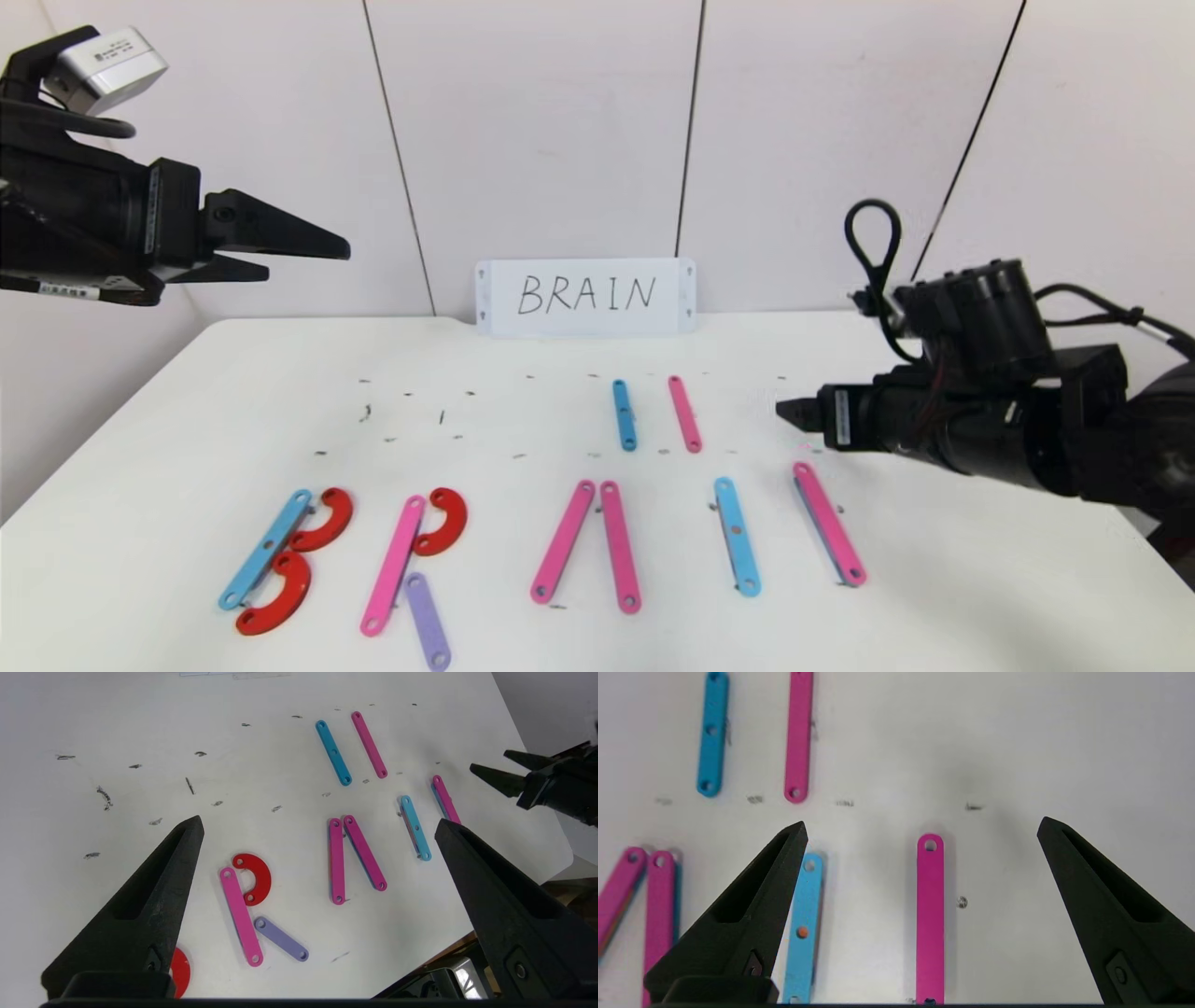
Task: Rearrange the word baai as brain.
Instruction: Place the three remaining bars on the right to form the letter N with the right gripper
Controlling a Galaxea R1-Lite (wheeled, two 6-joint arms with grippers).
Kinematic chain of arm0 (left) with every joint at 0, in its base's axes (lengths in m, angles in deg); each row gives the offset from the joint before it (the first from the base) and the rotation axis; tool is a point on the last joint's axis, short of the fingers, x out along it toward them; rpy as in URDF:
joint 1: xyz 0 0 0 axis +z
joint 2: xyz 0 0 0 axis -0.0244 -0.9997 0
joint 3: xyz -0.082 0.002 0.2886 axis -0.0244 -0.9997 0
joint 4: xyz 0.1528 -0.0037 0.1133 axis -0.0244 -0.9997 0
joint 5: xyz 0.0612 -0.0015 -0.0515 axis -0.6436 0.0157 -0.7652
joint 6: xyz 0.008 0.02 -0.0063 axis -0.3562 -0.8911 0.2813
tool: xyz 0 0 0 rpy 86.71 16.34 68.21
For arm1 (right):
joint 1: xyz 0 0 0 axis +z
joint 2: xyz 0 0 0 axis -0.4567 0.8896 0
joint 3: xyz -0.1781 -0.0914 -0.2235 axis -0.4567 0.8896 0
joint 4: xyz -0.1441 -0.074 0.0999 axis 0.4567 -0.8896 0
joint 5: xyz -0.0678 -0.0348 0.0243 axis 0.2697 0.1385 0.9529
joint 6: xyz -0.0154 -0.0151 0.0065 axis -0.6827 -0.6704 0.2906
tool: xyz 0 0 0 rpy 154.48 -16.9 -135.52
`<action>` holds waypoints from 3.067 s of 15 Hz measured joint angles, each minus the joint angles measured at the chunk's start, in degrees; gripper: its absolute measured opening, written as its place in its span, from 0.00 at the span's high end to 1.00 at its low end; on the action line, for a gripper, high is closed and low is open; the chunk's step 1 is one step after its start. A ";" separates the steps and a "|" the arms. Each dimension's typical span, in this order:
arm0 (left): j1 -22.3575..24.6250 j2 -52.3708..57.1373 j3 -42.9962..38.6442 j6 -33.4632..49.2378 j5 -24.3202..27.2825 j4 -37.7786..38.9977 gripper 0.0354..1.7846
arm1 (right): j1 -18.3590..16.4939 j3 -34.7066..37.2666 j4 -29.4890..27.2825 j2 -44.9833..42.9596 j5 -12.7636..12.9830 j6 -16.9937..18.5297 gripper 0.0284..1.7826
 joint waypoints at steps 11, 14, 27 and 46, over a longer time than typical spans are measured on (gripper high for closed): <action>-0.20 0.27 -0.09 0.00 0.04 -0.02 0.03 | 5.55 -31.76 -9.69 12.47 -0.11 -4.46 0.04; -0.20 0.33 -0.11 0.05 0.04 0.00 0.03 | 7.74 -35.29 -9.52 18.77 -0.09 -4.40 0.04; -0.20 0.44 -0.17 0.09 0.04 0.00 0.03 | 11.00 -42.16 -8.70 36.64 0.00 -3.77 0.04; -0.20 0.44 -0.16 0.02 0.06 0.00 0.03 | 11.54 -44.47 -8.56 41.66 -0.20 -3.47 0.52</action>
